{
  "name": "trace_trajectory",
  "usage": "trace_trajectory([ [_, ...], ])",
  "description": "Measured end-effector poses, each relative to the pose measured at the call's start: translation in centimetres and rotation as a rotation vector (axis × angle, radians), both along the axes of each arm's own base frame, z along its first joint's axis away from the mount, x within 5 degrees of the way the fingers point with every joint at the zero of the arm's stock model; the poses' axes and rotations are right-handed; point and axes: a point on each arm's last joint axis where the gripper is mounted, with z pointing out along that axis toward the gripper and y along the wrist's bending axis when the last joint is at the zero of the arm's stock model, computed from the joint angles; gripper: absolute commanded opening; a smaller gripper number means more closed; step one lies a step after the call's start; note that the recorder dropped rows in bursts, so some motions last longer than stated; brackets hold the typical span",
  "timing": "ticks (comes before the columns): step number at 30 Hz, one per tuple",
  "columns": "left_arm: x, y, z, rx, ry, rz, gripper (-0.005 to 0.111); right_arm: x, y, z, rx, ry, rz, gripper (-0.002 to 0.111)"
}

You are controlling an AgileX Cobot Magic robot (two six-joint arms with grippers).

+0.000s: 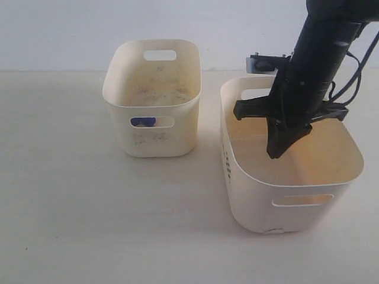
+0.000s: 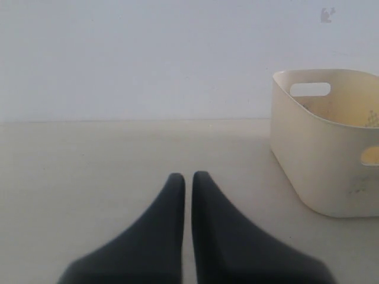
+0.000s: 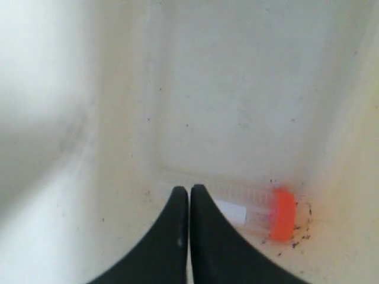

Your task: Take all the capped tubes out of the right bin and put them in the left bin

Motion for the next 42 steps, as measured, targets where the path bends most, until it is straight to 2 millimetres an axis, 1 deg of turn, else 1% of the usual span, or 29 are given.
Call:
trace_trajectory([
  [2, 0.0, 0.0, 0.0, 0.0, 0.0, 0.0, 0.004, 1.2, 0.3, -0.6, 0.002, -0.008, 0.043, 0.0],
  [3, 0.0, 0.0, 0.0, 0.0, 0.0, 0.0, 0.004, 1.5, 0.4, -0.8, 0.004, -0.013, 0.061, 0.0],
  [4, 0.0, 0.0, 0.0, 0.0, 0.0, 0.0, 0.004, 1.9, 0.4, -1.0, 0.007, -0.025, 0.11, 0.0],
  [10, 0.0, 0.0, 0.0, 0.0, 0.0, 0.0, 0.004, 2.1, 0.2, -0.7, -0.003, -0.085, 0.327, 0.0],
  [12, 0.0, 0.0, 0.0, 0.0, 0.0, 0.0, 0.004, 1.9, 0.0, 0.1, 0.0, -0.113, 0.352, 0.0],
  [15, 0.0, 0.0, 0.0, 0.0, 0.0, 0.0, 0.004, 1.2, -0.2, 2.7, 0.006, -0.185, 0.354, 0.0],
  [18, 0.0, 0.0, 0.0, 0.0, 0.0, 0.0, 0.004, 0.7, -0.3, 4.2, 0.012, -0.225, 0.353, 0.0],
  [22, 0.0, 0.0, 0.0, 0.0, 0.0, 0.0, 0.004, 0.1, -0.4, 3.3, 0.015, -0.195, 0.366, 0.0],
  [27, 0.0, 0.0, 0.0, 0.0, 0.0, 0.0, 0.004, -0.1, -0.6, 2.8, 0.005, -0.196, 0.468, 0.0],
  [32, 0.0, 0.0, 0.0, 0.0, 0.0, 0.0, 0.004, -0.2, -0.7, 2.9, 0.005, -0.239, 0.685, 0.0],
  [39, 0.0, 0.0, 0.0, 0.0, 0.0, 0.0, 0.004, -0.1, -0.9, 2.8, 0.002, -0.327, 1.166, 0.0],
  [42, 0.0, 0.0, 0.0, 0.0, 0.0, 0.0, 0.004, -0.1, -0.9, 2.8, 0.002, -0.347, 1.28, 0.0],
])
